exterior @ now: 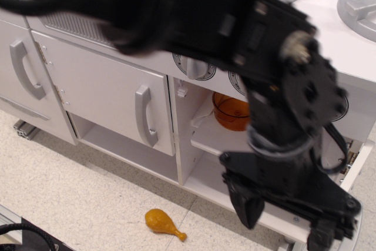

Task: Close oven

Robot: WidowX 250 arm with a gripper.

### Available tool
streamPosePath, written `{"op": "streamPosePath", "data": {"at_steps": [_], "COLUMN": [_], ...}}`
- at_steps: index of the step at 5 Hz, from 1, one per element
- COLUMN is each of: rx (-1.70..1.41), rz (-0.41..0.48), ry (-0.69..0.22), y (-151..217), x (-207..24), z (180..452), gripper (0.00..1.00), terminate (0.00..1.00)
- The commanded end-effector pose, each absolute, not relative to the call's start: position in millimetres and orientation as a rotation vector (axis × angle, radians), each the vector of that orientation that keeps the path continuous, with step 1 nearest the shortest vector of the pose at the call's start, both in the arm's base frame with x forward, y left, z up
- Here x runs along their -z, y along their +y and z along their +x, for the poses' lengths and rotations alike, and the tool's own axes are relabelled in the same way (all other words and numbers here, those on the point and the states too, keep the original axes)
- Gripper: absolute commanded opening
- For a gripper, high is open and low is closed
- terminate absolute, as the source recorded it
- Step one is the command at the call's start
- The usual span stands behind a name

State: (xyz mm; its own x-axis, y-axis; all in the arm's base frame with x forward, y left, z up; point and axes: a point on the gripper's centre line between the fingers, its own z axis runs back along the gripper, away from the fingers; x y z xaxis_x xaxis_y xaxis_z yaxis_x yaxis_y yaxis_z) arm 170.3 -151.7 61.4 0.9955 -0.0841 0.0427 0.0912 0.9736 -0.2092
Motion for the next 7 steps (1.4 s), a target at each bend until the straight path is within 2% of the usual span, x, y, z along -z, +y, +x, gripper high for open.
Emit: {"op": "streamPosePath", "data": {"at_steps": [1, 3, 5, 7], "rx": [0.092, 0.068, 0.068, 0.039], "rz": [-0.158, -0.111, -0.061, -0.016], "ry": [-0.127, -0.153, -0.151, -0.163], "y": [-176, -167, -142, -98], "x": [-40, -23, -7, -16], "z": [173, 172, 180, 190], "gripper": [1.0, 1.0, 1.0, 1.0], "terminate": [0.0, 0.0, 0.0, 0.0]}}
